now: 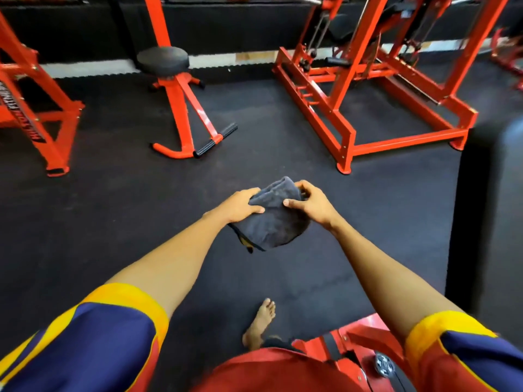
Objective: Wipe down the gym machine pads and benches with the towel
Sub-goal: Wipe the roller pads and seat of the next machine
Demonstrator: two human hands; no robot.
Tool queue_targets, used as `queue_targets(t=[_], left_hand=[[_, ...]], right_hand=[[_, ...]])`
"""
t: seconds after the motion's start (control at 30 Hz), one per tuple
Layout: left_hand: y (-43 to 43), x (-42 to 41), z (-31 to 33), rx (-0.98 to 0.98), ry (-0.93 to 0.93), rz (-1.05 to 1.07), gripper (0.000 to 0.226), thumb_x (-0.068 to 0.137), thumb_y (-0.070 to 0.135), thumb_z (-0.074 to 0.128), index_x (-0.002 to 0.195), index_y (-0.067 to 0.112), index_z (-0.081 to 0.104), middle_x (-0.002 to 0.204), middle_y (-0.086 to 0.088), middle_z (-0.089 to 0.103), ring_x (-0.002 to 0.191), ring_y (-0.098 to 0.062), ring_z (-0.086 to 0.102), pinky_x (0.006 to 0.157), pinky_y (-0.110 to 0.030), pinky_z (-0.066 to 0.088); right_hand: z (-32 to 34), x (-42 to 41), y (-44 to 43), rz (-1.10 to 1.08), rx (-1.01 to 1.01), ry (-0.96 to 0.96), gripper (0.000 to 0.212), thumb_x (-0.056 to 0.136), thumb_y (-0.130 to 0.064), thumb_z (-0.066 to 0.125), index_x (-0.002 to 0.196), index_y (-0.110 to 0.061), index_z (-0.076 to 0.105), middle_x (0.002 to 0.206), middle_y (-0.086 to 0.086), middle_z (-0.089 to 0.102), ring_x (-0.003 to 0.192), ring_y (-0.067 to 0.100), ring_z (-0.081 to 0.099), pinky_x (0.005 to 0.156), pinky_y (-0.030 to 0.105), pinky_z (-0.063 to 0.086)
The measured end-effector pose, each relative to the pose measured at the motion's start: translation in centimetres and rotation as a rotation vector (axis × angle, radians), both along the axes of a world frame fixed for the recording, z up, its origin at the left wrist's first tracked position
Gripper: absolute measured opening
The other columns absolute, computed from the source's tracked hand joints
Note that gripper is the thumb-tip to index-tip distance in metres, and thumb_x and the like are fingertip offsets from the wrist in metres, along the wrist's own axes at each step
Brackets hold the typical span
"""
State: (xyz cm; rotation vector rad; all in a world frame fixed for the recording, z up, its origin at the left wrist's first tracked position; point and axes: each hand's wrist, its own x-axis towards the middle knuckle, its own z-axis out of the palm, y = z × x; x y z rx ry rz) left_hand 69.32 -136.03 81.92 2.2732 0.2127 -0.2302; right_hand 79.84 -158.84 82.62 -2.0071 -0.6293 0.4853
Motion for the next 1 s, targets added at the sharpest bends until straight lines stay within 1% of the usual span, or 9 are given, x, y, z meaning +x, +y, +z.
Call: queue_targets(t=[0.07, 0.17, 0.3, 0.37, 0.5, 0.63, 0.7, 0.87, 1.0], left_hand=[[0.6, 4.9, -0.6, 0.007, -0.012, -0.054, 0.022, 0.094, 0.030, 0.071, 0.084, 0.035, 0.052, 0.093, 0.011, 0.065, 0.091, -0.017, 0.061, 0.077, -0.035, 0.046], [1.3, 10.4, -0.6, 0.022, -0.020, -0.078, 0.020, 0.091, 0.039, 0.073, 0.088, 0.032, 0.054, 0.091, 0.005, 0.067, 0.088, -0.019, 0.063, 0.077, -0.038, 0.048], [3.4, 18.0, -0.7, 0.205, 0.060, -0.170, 0.034, 0.075, 0.055, 0.078, 0.088, 0.041, 0.049, 0.091, -0.001, 0.065, 0.086, -0.022, 0.061, 0.076, -0.040, 0.049], [3.6, 21.7, -1.0, 0.246, 0.039, -0.165, 0.032, 0.078, 0.047, 0.079, 0.088, 0.042, 0.049, 0.094, -0.003, 0.065, 0.088, -0.026, 0.061, 0.077, -0.041, 0.050], [1.2, 30.3, -0.4, 0.118, -0.045, -0.095, 0.023, 0.087, 0.025, 0.078, 0.103, 0.026, 0.060, 0.100, -0.002, 0.067, 0.093, -0.024, 0.064, 0.079, -0.041, 0.053], [-1.5, 38.5, -0.4, 0.001, -0.090, -0.098, 0.024, 0.086, 0.022, 0.079, 0.105, 0.022, 0.064, 0.103, -0.003, 0.068, 0.095, -0.019, 0.062, 0.070, -0.033, 0.048], [-3.0, 42.5, -0.3, -0.030, -0.124, -0.109, 0.026, 0.084, 0.020, 0.081, 0.107, 0.021, 0.067, 0.104, -0.003, 0.070, 0.097, -0.019, 0.062, 0.073, -0.030, 0.044], [-7.2, 56.1, 0.3, -0.121, -0.146, -0.250, 0.033, 0.079, 0.014, 0.085, 0.107, 0.020, 0.070, 0.105, -0.003, 0.072, 0.103, -0.020, 0.066, 0.083, -0.026, 0.044], [-11.6, 65.2, 1.9, -0.125, -0.162, -0.383, 0.036, 0.078, 0.009, 0.086, 0.111, 0.013, 0.071, 0.107, -0.005, 0.073, 0.104, -0.021, 0.067, 0.084, -0.025, 0.046]], right_hand=[[-0.8, 4.4, 0.6, -0.013, 0.016, 0.009, 0.032, 0.078, -0.032, 0.089, 0.102, -0.029, 0.068, 0.100, -0.011, 0.074, 0.095, 0.011, 0.069, 0.086, 0.029, 0.054], [-1.0, 9.7, 1.0, -0.085, 0.014, -0.037, 0.028, 0.076, -0.035, 0.087, 0.077, -0.029, 0.060, 0.073, -0.018, 0.060, 0.072, 0.008, 0.053, 0.073, 0.034, 0.044], [-1.4, 15.4, -0.1, -0.241, 0.070, -0.028, 0.031, 0.084, -0.020, 0.084, 0.076, -0.026, 0.054, 0.069, -0.020, 0.054, 0.068, 0.002, 0.045, 0.068, 0.026, 0.040], [-1.9, 17.7, -1.2, -0.349, 0.094, -0.008, 0.026, 0.083, -0.020, 0.083, 0.080, -0.021, 0.058, 0.074, -0.017, 0.058, 0.070, 0.002, 0.048, 0.070, 0.025, 0.042], [-3.5, 22.5, -4.5, -0.530, 0.099, 0.015, 0.022, 0.082, -0.027, 0.082, 0.088, -0.018, 0.064, 0.082, -0.010, 0.064, 0.075, 0.007, 0.053, 0.075, 0.033, 0.046], [-4.2, 26.3, -6.6, -0.708, 0.083, 0.054, 0.021, 0.085, -0.024, 0.082, 0.086, -0.019, 0.061, 0.084, -0.006, 0.065, 0.073, 0.008, 0.054, 0.072, 0.029, 0.047], [-4.4, 28.4, -7.7, -0.769, 0.063, 0.066, 0.019, 0.086, -0.025, 0.082, 0.089, -0.022, 0.063, 0.089, -0.005, 0.068, 0.078, 0.008, 0.058, 0.074, 0.027, 0.049], [-3.8, 37.2, -11.0, -0.934, 0.055, 0.028, 0.025, 0.086, -0.022, 0.082, 0.081, -0.026, 0.058, 0.081, -0.012, 0.063, 0.070, 0.000, 0.053, 0.061, 0.009, 0.041], [-2.8, 43.2, -14.0, -1.122, 0.064, 0.015, 0.026, 0.084, -0.019, 0.083, 0.081, -0.026, 0.059, 0.079, -0.012, 0.062, 0.068, 0.001, 0.051, 0.064, 0.016, 0.042]])
